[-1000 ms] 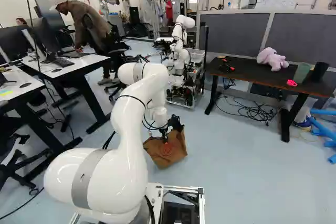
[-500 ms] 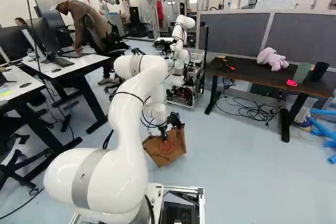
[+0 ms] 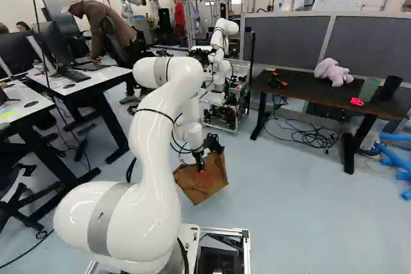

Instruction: Pick up the bag on the ground and place it on the table

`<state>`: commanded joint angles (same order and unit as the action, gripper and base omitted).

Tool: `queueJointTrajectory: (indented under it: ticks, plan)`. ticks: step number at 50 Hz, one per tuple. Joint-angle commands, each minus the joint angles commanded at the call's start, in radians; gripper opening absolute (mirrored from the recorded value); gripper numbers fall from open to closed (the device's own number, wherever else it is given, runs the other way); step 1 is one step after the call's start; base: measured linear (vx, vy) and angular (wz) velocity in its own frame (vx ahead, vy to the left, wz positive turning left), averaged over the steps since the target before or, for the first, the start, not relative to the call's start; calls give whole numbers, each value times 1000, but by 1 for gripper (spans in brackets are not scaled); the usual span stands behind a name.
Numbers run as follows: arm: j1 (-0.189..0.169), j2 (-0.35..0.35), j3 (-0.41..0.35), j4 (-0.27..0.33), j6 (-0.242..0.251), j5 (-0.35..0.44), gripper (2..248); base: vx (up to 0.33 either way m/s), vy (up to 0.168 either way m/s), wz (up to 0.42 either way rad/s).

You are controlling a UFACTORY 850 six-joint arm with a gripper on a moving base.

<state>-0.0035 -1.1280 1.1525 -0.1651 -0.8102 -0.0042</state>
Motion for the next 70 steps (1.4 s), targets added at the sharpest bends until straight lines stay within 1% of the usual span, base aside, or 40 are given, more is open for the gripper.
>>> queueJointTrajectory:
  ticks: [25,70]
  plan:
    - [0,110,-109,29,0,0,21,0,0,0]
    - [-1,341,-362,29,0,0,21,0,0,0]
